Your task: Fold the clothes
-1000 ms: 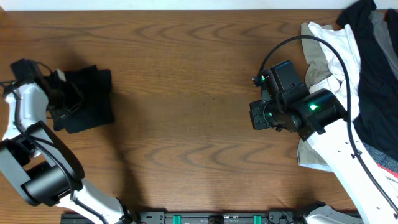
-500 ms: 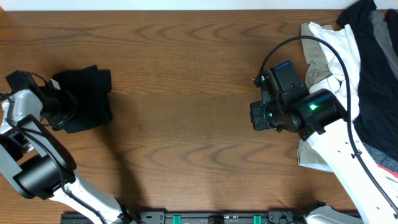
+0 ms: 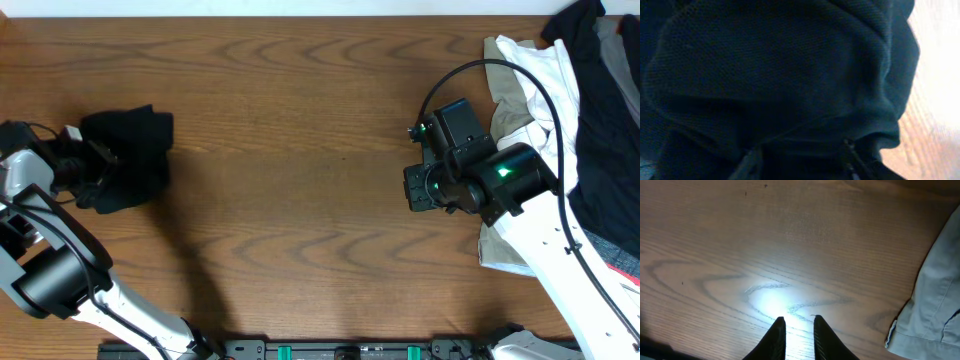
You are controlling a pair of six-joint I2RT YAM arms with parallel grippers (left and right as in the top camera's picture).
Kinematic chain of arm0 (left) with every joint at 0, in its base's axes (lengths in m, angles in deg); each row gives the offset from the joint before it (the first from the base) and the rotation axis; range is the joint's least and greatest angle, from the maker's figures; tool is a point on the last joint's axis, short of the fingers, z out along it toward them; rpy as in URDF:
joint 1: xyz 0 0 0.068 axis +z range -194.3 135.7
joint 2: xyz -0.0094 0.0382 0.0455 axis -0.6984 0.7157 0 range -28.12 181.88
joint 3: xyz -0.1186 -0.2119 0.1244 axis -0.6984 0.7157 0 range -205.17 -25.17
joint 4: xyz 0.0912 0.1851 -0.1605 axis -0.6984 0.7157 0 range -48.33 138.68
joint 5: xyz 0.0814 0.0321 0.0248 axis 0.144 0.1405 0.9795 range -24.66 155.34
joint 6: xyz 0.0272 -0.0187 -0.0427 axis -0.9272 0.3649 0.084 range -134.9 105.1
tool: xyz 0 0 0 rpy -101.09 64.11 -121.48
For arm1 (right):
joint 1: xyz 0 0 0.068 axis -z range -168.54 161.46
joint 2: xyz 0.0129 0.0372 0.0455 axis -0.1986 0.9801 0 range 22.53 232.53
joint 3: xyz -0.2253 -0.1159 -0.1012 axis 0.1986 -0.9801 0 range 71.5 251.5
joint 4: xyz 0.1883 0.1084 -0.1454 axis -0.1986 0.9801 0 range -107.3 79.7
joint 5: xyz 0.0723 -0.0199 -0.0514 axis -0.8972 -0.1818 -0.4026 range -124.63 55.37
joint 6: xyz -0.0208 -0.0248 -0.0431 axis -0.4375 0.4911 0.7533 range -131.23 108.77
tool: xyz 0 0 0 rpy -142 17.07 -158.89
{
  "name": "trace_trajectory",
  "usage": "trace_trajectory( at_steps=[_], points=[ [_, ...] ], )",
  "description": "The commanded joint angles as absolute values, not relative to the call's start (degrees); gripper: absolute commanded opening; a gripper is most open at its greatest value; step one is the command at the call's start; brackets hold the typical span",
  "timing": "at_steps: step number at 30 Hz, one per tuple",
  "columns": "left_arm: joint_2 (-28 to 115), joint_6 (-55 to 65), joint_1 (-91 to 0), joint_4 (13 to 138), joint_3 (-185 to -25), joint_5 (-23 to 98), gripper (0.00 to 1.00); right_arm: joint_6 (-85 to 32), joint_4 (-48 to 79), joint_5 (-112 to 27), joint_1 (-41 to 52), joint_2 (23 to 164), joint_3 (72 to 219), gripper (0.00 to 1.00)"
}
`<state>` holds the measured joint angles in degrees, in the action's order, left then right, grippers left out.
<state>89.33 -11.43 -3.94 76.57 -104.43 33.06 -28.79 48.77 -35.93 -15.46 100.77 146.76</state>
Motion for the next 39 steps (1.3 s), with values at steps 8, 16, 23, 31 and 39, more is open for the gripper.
trace_trajectory(
  at_steps=[8,16,23,31,39],
  points=[
    [96.1,-8.1,2.0,76.2,-101.7,38.0,0.6,-29.4,49.0,-34.8,-15.0,100.2,146.7,0.18],
    [90.5,-13.9,-3.0,76.8,-103.1,25.5,0.59,-29.4,48.9,-34.8,-15.0,100.7,146.7,0.18],
    [84.6,-15.1,-14.0,77.6,-103.1,35.9,0.59,-29.4,49.0,-34.8,-15.0,101.4,146.7,0.18],
    [84.8,-12.6,-21.6,79.1,-103.0,50.2,0.59,-29.4,49.3,-34.8,-15.0,101.4,146.7,0.18],
    [84.8,-11.3,-21.5,87.1,-103.0,54.7,0.37,-29.4,49.6,-34.7,-15.0,101.4,146.7,0.18]
  ],
)
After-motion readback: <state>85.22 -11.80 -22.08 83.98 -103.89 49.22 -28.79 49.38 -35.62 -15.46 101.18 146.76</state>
